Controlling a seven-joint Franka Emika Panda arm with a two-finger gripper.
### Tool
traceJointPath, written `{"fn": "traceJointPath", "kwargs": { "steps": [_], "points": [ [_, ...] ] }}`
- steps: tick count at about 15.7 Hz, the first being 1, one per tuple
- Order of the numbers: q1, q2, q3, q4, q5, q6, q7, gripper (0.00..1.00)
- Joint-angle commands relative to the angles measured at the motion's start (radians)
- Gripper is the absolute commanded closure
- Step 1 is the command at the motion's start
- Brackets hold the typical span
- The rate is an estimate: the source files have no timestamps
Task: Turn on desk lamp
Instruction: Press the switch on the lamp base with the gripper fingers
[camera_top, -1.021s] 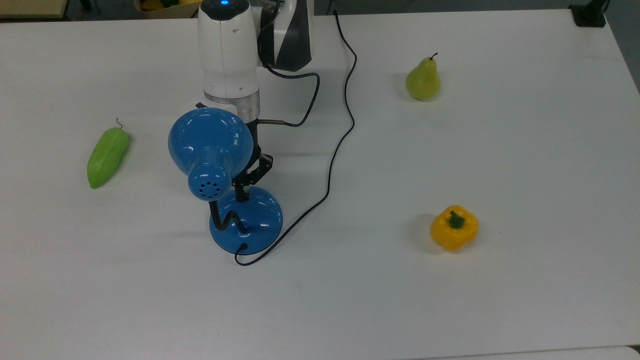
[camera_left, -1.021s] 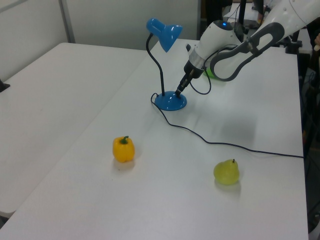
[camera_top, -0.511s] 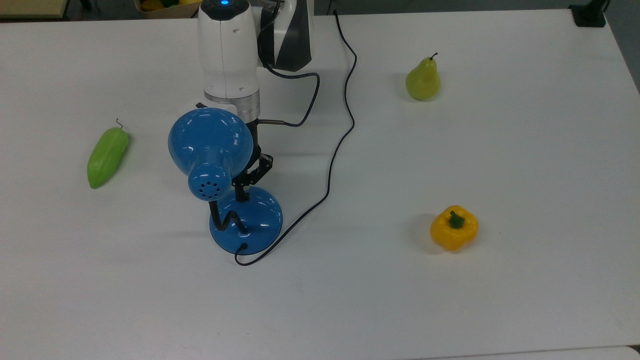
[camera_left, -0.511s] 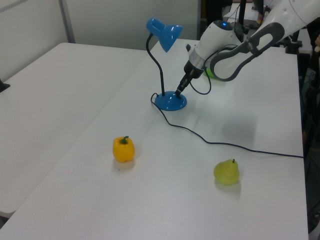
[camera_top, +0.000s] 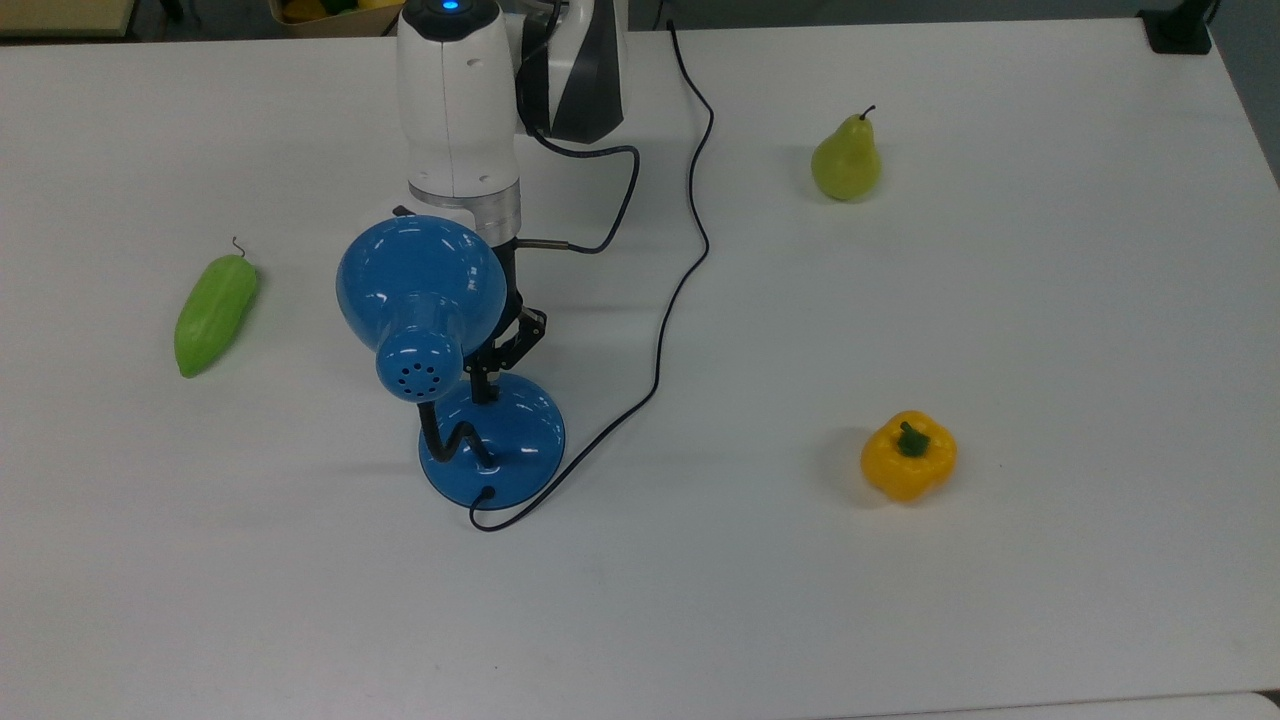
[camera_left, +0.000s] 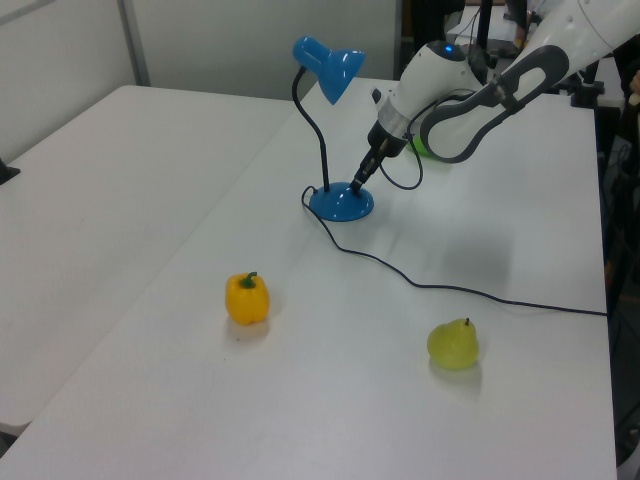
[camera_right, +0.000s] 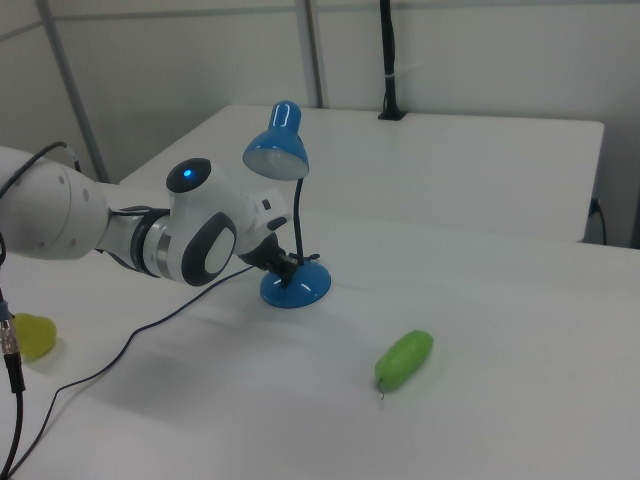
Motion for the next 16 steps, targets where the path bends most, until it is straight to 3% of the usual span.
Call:
{"fn": "traceJointPath", "kwargs": {
  "steps": [1,11,16],
  "points": [
    [0.015,0.035,-0.006,-0.015,-0.017,0.032,0.004,1.00],
    [0.015,0.052,-0.006,-0.013,-0.019,0.032,0.004,1.00],
    [0.005,-0.006,-0.006,-0.027,-0.017,0.015,0.009,1.00]
  ]
}}
